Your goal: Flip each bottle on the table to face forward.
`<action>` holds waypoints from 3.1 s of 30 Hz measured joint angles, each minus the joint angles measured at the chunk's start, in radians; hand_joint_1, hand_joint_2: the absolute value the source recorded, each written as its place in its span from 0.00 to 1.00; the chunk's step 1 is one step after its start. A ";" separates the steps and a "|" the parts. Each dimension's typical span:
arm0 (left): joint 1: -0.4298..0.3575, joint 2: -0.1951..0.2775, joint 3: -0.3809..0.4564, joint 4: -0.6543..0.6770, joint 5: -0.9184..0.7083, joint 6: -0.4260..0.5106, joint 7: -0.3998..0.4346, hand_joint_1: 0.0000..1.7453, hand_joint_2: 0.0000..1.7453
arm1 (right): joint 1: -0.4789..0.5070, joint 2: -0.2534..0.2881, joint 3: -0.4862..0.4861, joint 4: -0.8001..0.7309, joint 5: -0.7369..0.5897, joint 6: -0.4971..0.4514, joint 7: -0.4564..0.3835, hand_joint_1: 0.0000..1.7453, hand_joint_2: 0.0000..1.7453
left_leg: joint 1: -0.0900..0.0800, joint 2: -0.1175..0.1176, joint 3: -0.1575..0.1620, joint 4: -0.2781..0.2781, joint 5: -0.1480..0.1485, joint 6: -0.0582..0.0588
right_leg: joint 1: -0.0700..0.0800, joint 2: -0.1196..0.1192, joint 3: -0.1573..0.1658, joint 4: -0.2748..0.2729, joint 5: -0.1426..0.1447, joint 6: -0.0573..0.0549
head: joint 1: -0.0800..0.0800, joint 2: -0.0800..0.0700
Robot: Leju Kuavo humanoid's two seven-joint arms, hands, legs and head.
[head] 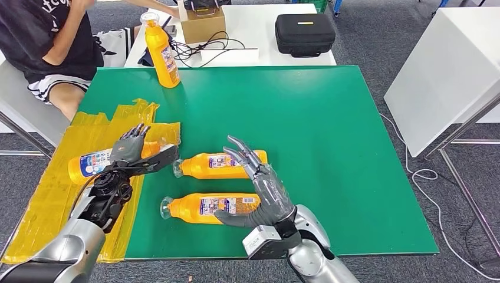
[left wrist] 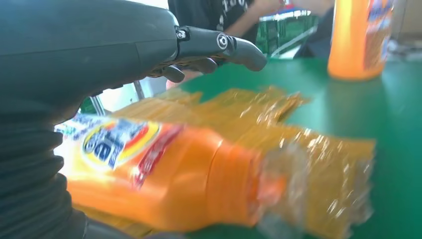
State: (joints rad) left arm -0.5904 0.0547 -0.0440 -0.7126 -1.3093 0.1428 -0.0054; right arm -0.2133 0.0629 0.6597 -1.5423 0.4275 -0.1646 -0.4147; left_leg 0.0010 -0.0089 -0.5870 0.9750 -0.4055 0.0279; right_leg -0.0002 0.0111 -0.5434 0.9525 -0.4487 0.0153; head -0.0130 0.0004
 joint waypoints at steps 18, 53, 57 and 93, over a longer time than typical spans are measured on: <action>0.112 -0.020 -0.061 -0.391 0.066 0.026 0.011 0.00 1.00 | 0.027 0.004 -0.038 0.000 0.016 0.002 0.002 0.00 1.00 | 0.000 0.000 0.000 0.000 0.000 0.000 | 0.000 0.000 0.000 0.000 0.000 0.000 | 0.000 0.000; 0.568 -0.081 -0.284 -0.979 0.847 -0.008 -0.470 0.00 1.00 | -0.314 0.148 -0.128 0.709 0.775 -0.079 0.383 0.00 1.00 | 0.000 0.000 0.000 0.000 0.000 0.000 | 0.001 0.000 0.000 0.000 0.000 0.000 | 0.000 0.000; 0.569 -0.082 -0.284 -0.976 0.831 0.022 -0.471 0.00 1.00 | -0.320 0.179 -0.128 0.771 0.762 -0.132 0.355 0.00 1.00 | 0.000 0.000 0.000 0.000 0.000 0.000 | 0.001 0.000 0.000 0.000 0.000 0.000 | 0.000 0.000; 0.561 -0.101 -0.286 -0.917 0.824 0.017 -0.473 0.00 1.00 | -0.477 0.228 -0.150 1.058 0.841 -0.168 0.547 0.00 1.00 | 0.000 0.000 0.000 0.000 0.000 0.000 | 0.001 0.000 0.000 0.000 0.000 0.000 | 0.000 0.000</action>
State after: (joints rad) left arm -0.0298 -0.0466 -0.3303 -1.6299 -0.4855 0.1597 -0.4781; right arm -0.6905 0.2914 0.5093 -0.4848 1.2685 -0.3323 0.1320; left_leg 0.0014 -0.0087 -0.5871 0.9750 -0.4057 0.0278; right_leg 0.0004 0.0112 -0.5437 0.9520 -0.4486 0.0155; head -0.0133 0.0004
